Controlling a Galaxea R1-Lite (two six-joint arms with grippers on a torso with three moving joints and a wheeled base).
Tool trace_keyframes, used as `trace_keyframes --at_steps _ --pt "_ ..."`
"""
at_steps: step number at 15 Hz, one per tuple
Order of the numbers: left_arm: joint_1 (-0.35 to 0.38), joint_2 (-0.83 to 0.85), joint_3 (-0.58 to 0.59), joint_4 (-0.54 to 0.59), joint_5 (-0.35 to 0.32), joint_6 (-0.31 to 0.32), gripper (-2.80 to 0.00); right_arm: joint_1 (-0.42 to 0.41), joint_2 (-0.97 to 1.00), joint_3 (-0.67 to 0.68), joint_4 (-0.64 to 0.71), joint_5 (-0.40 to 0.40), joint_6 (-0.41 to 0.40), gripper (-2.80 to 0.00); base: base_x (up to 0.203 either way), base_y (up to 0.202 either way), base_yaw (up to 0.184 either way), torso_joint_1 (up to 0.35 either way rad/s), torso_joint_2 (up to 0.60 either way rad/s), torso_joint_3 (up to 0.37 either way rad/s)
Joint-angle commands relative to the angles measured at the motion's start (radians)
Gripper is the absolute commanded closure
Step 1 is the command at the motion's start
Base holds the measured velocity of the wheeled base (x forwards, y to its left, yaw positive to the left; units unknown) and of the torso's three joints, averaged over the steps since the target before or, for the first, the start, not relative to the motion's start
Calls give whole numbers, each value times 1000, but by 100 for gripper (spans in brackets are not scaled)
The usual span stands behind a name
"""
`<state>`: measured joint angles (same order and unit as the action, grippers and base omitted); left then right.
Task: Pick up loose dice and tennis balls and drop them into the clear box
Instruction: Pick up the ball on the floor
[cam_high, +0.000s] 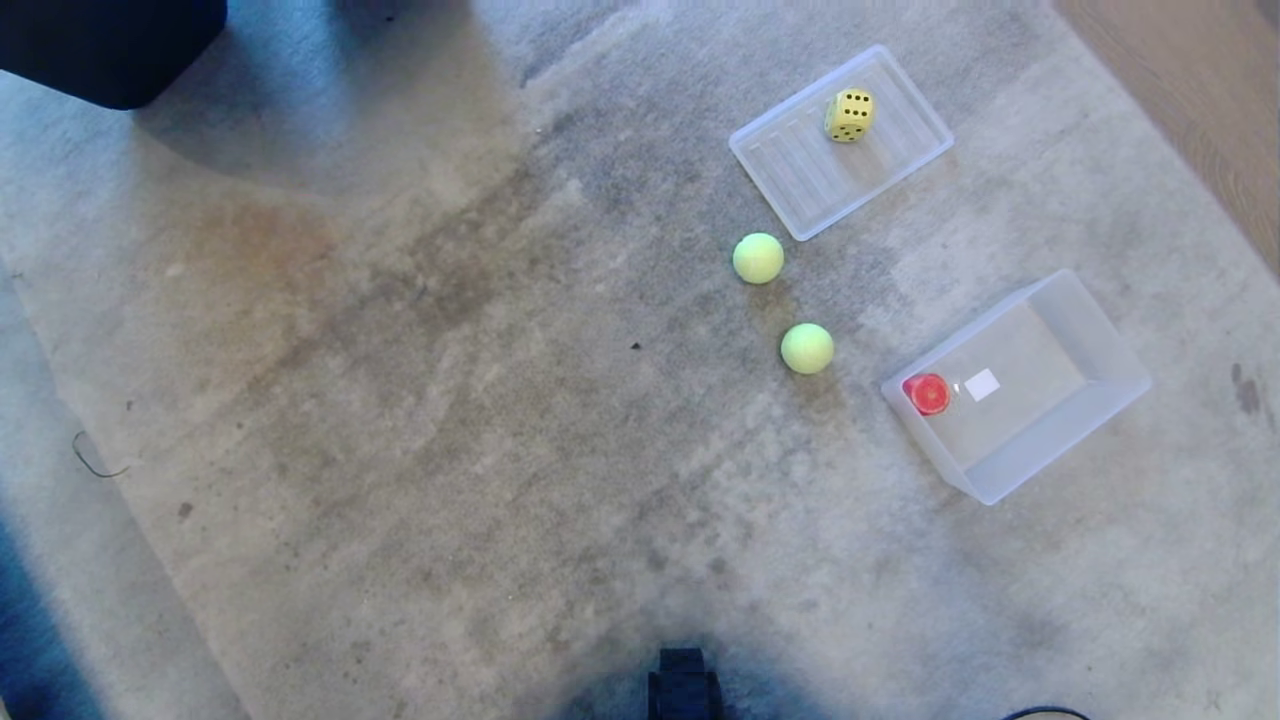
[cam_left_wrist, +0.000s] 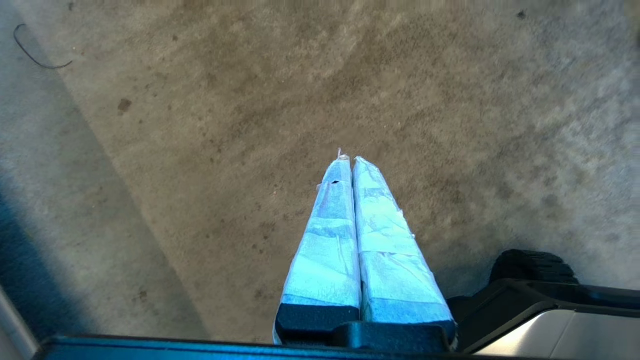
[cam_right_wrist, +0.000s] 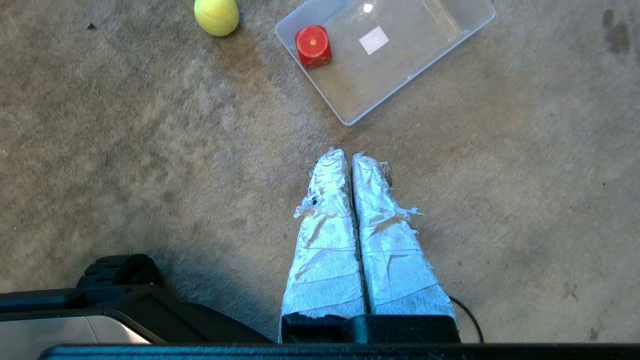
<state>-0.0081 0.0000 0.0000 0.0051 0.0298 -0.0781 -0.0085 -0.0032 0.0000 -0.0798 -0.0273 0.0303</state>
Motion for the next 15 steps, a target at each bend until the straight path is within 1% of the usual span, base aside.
trace_keyframes --at_steps 1,11,12,15 --pt "0 0 0 -1 1 -5 0 -1 2 29 -2 0 0 0 157 0 0 3 -1 11" --pt "0 0 0 1 -1 -3 0 -1 2 29 -2 0 0 0 180 0 1 1 3 2" --pt "0 0 0 1 -1 -5 0 0 2 29 -2 0 0 0 87 0 2 2 0 3" --pt "0 0 0 1 1 -5 0 0 2 29 -2 0 0 0 0 0 0 0 0 0"
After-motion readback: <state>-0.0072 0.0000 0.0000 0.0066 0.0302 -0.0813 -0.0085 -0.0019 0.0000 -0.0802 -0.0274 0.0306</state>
